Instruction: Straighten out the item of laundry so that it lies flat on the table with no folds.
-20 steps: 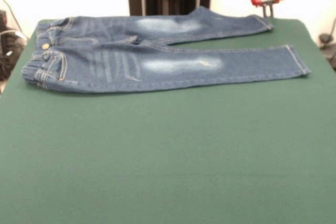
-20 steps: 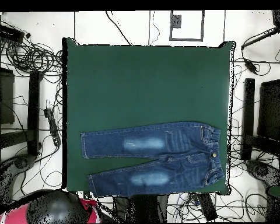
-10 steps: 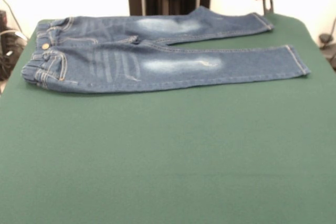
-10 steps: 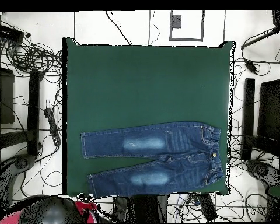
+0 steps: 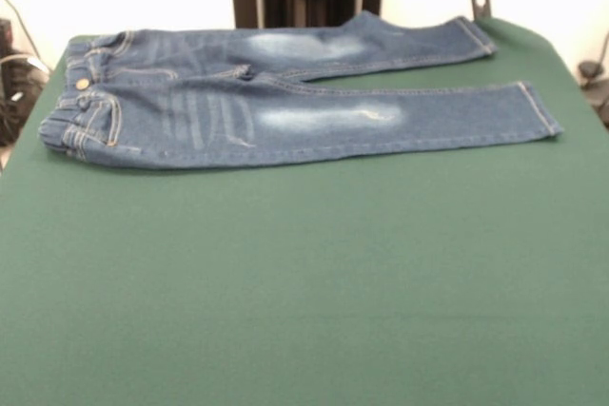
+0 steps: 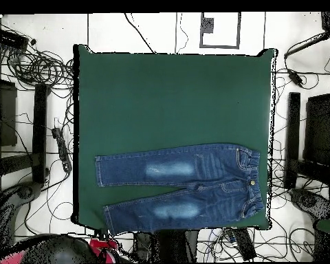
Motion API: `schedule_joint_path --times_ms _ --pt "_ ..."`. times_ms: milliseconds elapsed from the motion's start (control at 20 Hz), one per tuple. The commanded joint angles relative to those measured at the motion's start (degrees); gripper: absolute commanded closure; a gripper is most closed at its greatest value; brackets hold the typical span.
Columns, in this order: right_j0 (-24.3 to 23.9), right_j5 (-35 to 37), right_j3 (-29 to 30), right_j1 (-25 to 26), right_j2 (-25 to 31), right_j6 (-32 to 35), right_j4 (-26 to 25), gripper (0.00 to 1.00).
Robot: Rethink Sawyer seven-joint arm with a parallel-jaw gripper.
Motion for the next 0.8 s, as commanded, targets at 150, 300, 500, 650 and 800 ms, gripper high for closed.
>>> schedule_joint_path --times_ms 150,300,500,650,800 --pt "-1.82 18.35 7.80 8.23 -4.59 1.76 -4.72 1.00" --pt "-1.97 18.67 7.05 9.17 -4.27 2.78 -5.50 1.00" --pt "-1.45 17.21 5.67 11.70 -2.39 6.32 -5.65 1.00" --pt "-0.54 16.32 5.32 12.35 -1.22 7.72 -4.47 1.00" --pt "0.22 15.47 4.74 13.25 -0.21 8.89 -3.77 1.00"
